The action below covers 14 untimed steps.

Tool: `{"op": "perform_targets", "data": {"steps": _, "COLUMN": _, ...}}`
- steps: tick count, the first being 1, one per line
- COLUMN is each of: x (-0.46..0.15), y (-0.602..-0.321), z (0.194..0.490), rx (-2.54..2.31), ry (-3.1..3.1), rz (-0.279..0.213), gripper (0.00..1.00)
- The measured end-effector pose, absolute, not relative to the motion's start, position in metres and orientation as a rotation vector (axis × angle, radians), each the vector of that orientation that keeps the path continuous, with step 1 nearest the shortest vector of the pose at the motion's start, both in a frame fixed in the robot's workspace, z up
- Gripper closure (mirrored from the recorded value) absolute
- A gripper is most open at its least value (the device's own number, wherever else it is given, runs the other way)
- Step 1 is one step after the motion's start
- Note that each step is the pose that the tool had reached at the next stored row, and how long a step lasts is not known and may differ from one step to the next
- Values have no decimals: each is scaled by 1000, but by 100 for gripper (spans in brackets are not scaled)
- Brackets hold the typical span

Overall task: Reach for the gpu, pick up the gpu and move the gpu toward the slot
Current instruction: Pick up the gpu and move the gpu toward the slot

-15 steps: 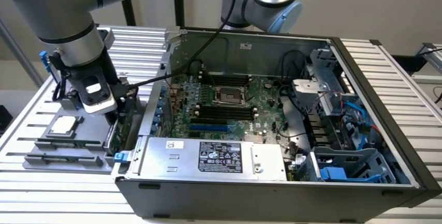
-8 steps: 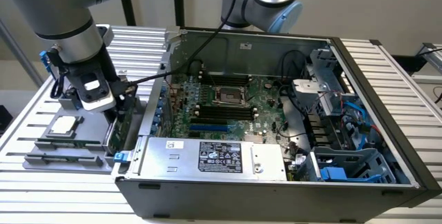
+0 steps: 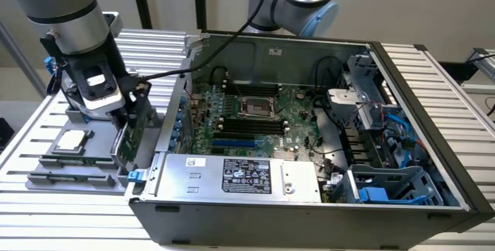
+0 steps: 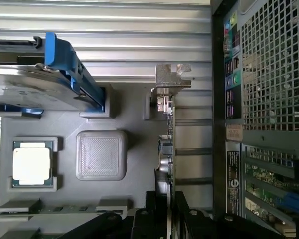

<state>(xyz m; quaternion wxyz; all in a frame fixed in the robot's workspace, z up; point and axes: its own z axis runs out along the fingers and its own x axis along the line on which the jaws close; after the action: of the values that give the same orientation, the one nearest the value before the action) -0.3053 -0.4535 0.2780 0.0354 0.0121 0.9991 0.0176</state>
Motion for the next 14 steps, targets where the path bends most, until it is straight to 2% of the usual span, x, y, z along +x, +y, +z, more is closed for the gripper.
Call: {"op": "perform_targets", "data": {"steps": 14, "x": -304, "y": -454, "z": 338, "rx": 37, "ry": 3070, "rz": 61, "gripper": 74}}
